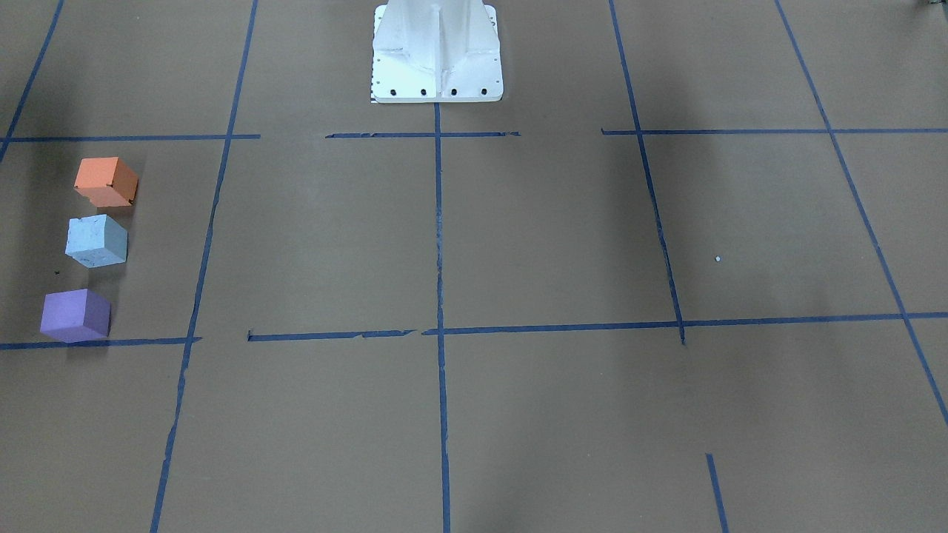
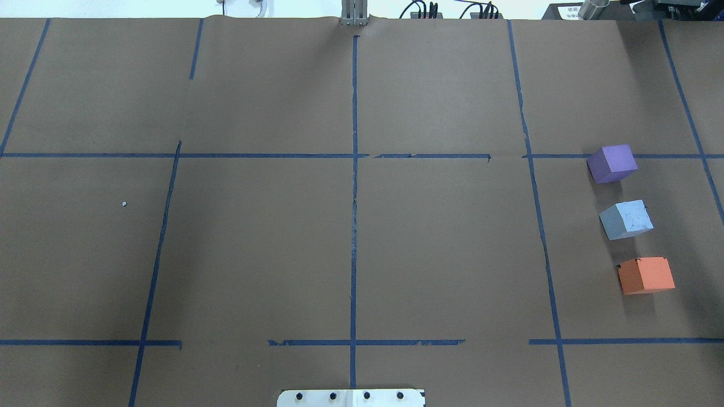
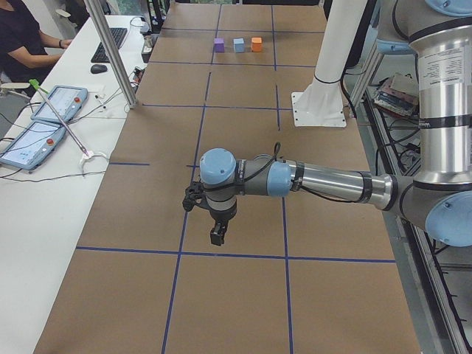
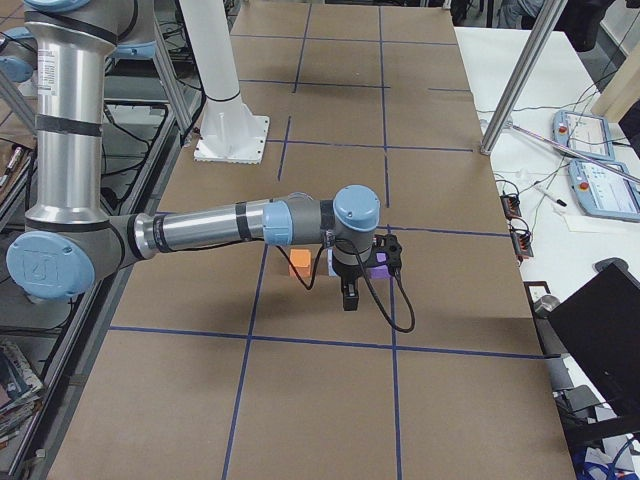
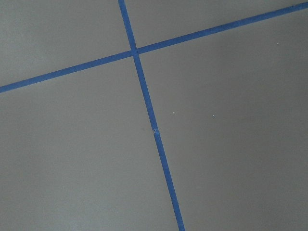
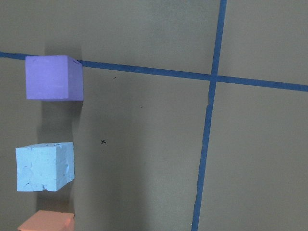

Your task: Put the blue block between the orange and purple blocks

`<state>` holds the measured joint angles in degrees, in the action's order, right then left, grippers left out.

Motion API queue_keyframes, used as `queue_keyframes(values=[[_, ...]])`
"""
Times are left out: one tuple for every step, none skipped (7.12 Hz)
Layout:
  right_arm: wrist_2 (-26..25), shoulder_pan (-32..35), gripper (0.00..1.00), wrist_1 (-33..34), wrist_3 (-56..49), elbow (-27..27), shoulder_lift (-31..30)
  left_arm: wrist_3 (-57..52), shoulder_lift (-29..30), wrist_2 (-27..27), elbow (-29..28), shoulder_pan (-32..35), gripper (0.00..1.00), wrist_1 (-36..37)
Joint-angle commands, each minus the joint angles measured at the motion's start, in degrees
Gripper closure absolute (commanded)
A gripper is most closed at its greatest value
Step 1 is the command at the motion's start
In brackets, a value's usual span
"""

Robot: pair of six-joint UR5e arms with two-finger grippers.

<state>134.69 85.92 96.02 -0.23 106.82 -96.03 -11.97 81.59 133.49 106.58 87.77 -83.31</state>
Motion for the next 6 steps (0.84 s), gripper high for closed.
queue_keyframes(values=[[0.31, 0.74, 0.00, 0.04, -0.21, -0.20, -0.38, 0.19, 0.15, 0.01, -0.23, 0.04, 0.00, -0.44], [0.31, 0.74, 0.00, -0.05, -0.21, 0.32, -0.21, 0.28, 0.06, 0.01, 0.90, 0.04, 0.00, -1.32], [0.31, 0.74, 0.00, 0.30, -0.21, 1.63, -0.38, 0.19, -0.46, -0.07, -0.66, 0.04, 0.00, -1.50], [0.31, 0.74, 0.00, 0.30, -0.21, 1.64, -0.21, 0.28, -0.47, 0.10, -1.54, 0.04, 0.00, -1.50], [0.40, 0.74, 0.00, 0.13, -0.12, 1.99, -0.29, 0.28, 0.23, 0.10, -3.29, 0.04, 0.00, -1.24], [0.48, 0.74, 0.00, 0.04, -0.21, 1.82, -0.73, 0.19, 0.24, 0.01, -4.96, 0.04, 0.00, -1.15]])
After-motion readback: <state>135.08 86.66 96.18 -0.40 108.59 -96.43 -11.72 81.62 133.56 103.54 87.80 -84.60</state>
